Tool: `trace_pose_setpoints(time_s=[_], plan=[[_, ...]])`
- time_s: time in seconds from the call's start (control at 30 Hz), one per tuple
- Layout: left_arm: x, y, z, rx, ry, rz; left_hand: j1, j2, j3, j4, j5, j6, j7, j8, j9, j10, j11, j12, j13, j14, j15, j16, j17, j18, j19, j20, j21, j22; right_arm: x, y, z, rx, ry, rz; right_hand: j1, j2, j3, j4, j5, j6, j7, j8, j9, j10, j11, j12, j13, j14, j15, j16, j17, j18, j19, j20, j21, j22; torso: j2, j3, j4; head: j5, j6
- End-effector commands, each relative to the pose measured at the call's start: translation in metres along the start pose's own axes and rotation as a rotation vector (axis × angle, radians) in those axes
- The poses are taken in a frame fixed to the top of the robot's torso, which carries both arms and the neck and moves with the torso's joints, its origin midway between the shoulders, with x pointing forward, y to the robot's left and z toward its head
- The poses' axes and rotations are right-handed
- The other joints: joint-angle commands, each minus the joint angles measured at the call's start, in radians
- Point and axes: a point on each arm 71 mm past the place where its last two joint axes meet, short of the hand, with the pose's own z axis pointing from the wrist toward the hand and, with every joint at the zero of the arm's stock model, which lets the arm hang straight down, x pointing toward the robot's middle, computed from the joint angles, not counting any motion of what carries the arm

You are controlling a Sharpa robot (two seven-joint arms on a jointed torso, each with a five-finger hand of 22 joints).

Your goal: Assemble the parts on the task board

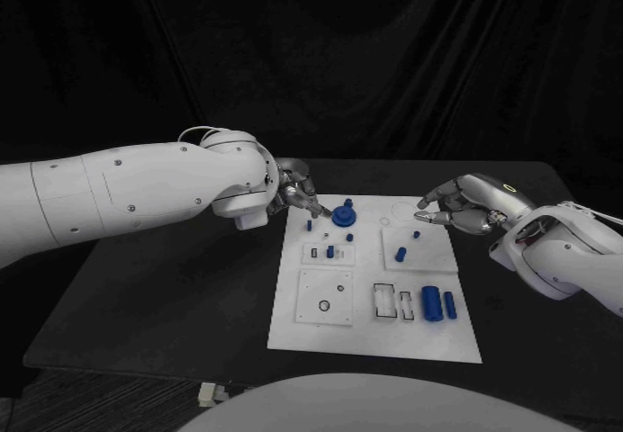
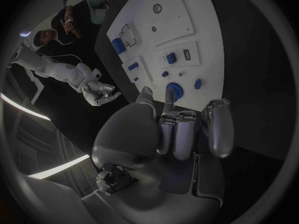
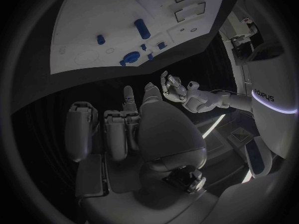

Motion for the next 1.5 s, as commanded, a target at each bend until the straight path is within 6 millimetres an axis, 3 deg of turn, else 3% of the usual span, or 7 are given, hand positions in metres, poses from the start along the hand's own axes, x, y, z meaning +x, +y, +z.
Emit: trace_pose_setpoints(time_s=[0.03,0.1,0.17,0.27,0.3,0.43,1.5], plan=[[-0.003,-0.003,0.000,0.033,-0.009,0.049,0.036,0.024,0.004,0.007,-0.019,-0.008,0.011,-0.032,-0.064,0.086,0.015,-0.056,0.227,0.088,0.013,-0.006,0.217,0.003,0.011,0.018,-0.007,0.197,-0.002,0.003,-0.001,-0.021,-0.036,-0.005,-0.009,0.001,-0.006,0.000,-0.003,0.009,-0.002,-0.005,-0.001,0.122,-0.011,-0.004,0.038,0.107,-0.003,0.003,0.263,0.005,0.008,0.001,0.005,0.204,0.000,0.0001,0.0006,0.000,0.000],[-0.005,-0.001,0.000,0.020,-0.037,0.076,0.013,0.017,-0.006,0.026,-0.042,0.008,0.011,-0.033,-0.087,0.087,0.016,-0.052,0.229,0.089,0.014,-0.003,0.220,0.002,0.013,0.021,-0.002,0.198,-0.002,0.004,-0.001,-0.025,-0.037,-0.004,-0.007,0.001,-0.006,-0.001,-0.004,0.010,-0.002,-0.004,-0.001,0.122,-0.011,-0.004,0.038,0.107,-0.003,0.003,0.263,0.005,0.009,0.001,0.007,0.204,0.001,0.0000,0.0004,0.002,0.000],[-0.008,0.001,0.001,0.000,-0.059,0.098,-0.039,0.006,-0.026,0.066,-0.104,0.071,-0.004,-0.001,-0.105,0.098,0.004,-0.026,0.245,0.094,0.004,0.010,0.231,0.002,0.019,0.018,0.013,0.201,-0.002,0.005,-0.001,-0.031,-0.039,-0.003,-0.007,0.002,-0.006,-0.001,-0.004,0.010,-0.003,-0.004,0.000,0.122,-0.011,-0.004,0.038,0.107,-0.003,0.003,0.263,0.004,0.010,0.001,0.008,0.205,0.002,0.0002,0.0000,0.003,0.000],[-0.011,0.006,0.005,-0.032,-0.075,0.126,-0.098,0.005,-0.040,0.076,-0.127,0.125,-0.025,0.054,-0.085,0.105,-0.013,-0.007,0.257,0.098,-0.009,0.024,0.243,0.000,0.025,0.008,0.026,0.204,-0.002,0.007,-0.001,-0.039,-0.042,-0.001,-0.007,0.003,-0.006,-0.001,-0.004,0.012,-0.003,-0.003,0.000,0.122,-0.011,-0.004,0.038,0.107,-0.003,0.003,0.263,0.004,0.012,0.001,0.011,0.206,0.002,-0.0002,-0.0002,0.004,0.000],[-0.013,0.008,0.006,-0.046,-0.078,0.141,-0.155,0.008,-0.050,0.075,-0.144,0.162,-0.048,0.123,-0.028,0.105,-0.032,-0.007,0.257,0.102,-0.026,0.036,0.254,-0.002,0.031,-0.007,0.036,0.206,-0.002,0.008,-0.001,-0.042,-0.043,0.000,-0.007,0.003,-0.006,-0.001,-0.004,0.012,-0.003,-0.003,0.000,0.122,-0.011,-0.004,0.038,0.107,-0.003,0.003,0.263,0.003,0.013,0.001,0.012,0.206,0.003,-0.0003,-0.0004,0.003,0.000],[-0.017,0.014,0.015,-0.095,-0.070,0.194,-0.225,0.011,-0.063,0.077,-0.154,0.179,-0.072,0.217,0.076,0.105,-0.054,-0.007,0.257,0.104,-0.044,0.045,0.263,-0.004,0.035,-0.025,0.045,0.208,-0.001,0.010,0.000,-0.047,-0.042,0.002,-0.007,0.004,-0.006,-0.001,-0.004,0.014,-0.003,-0.003,0.000,0.122,-0.011,-0.004,0.038,0.107,-0.004,0.003,0.263,0.002,0.015,0.001,0.016,0.208,0.001,-0.0005,0.0006,0.000,0.000],[-0.003,0.029,0.073,-0.234,0.012,0.229,-0.203,0.007,-0.044,0.062,-0.134,0.160,-0.067,0.178,0.077,0.105,-0.051,-0.007,0.257,0.103,-0.043,0.040,0.258,-0.002,0.031,-0.028,0.034,0.205,0.001,0.010,0.002,-0.039,-0.022,0.004,-0.001,0.005,-0.006,-0.003,0.002,0.015,-0.004,-0.002,0.000,0.122,-0.011,-0.004,0.038,0.107,-0.004,0.003,0.263,0.002,0.015,0.000,0.016,0.208,0.001,-0.0001,0.0003,0.005,0.000]])
